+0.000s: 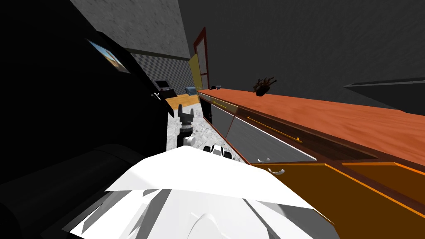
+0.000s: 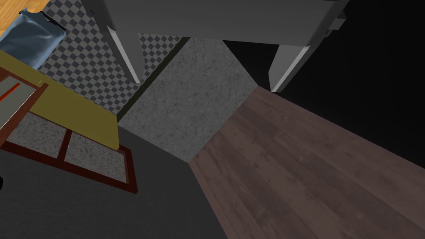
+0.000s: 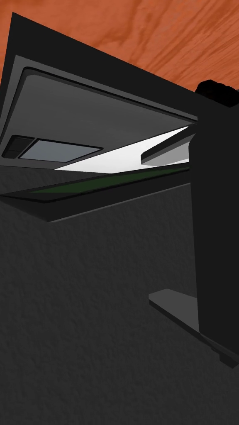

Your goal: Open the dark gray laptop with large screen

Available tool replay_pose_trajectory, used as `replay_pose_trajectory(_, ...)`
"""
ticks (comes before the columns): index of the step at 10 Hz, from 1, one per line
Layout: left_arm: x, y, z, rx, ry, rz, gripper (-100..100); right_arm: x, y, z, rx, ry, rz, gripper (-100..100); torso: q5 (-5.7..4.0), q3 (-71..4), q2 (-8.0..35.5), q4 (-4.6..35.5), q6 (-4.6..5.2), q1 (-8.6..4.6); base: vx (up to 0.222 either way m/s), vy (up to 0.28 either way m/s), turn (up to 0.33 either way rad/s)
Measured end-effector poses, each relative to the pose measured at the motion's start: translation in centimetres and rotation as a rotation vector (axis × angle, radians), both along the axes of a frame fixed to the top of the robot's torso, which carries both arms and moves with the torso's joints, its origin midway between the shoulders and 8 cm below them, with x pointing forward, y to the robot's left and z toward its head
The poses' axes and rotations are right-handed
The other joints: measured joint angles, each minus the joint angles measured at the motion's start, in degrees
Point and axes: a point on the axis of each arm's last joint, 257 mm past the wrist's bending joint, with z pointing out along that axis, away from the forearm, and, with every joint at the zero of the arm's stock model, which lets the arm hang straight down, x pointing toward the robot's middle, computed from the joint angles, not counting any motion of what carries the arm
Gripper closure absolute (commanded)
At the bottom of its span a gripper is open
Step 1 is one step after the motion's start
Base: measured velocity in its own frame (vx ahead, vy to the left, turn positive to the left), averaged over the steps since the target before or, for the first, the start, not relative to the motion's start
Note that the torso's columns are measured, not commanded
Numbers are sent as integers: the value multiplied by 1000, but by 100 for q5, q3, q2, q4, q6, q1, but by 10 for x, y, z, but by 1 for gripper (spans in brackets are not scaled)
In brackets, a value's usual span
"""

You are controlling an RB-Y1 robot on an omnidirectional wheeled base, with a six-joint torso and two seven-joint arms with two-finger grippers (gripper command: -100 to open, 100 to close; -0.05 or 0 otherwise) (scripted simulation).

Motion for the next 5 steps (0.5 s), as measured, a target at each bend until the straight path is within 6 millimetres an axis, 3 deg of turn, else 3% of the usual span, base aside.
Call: replay_pose_trajectory(5,0,0,0,0,0,0,0,-1,-1,-3,3,6,0,0,-5,3,8,-3,-11,-3,-1,0,-1)
